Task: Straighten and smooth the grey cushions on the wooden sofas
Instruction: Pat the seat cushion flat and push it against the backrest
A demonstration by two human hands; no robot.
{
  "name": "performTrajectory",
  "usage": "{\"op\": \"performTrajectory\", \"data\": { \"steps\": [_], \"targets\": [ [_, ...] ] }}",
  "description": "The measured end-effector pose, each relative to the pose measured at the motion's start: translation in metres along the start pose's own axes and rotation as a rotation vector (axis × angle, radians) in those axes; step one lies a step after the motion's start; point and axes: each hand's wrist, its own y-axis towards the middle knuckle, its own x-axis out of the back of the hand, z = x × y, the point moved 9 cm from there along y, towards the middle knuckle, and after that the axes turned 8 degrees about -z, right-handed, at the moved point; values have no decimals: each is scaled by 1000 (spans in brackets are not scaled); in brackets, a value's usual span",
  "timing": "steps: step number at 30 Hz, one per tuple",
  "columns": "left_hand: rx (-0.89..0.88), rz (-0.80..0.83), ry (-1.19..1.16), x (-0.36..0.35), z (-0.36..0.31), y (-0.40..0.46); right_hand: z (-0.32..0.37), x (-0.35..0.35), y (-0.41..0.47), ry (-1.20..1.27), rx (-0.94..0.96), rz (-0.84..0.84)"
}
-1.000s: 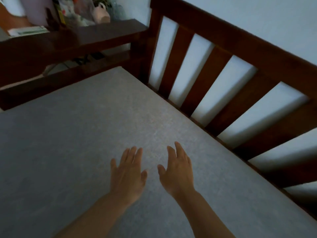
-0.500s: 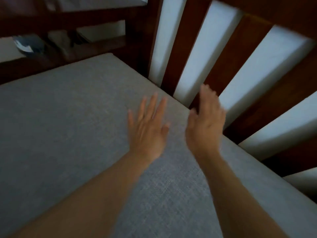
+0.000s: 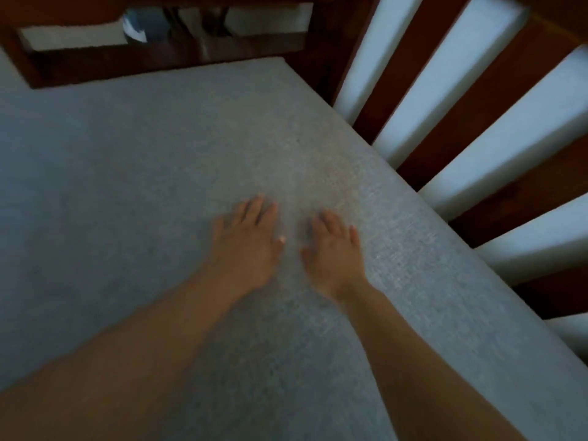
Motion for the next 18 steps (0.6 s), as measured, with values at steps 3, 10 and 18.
{"op": "performTrajectory", "data": {
  "steps": [3, 10, 18],
  "targets": [
    [149, -303, -83, 77, 43, -41, 28, 88, -33, 329, -21, -483],
    [191, 101, 17, -1, 107, -177, 117, -41, -115, -46, 259, 14],
    [360, -87, -131, 10, 144, -279, 197, -26, -210, 188, 354, -181]
  ]
}}
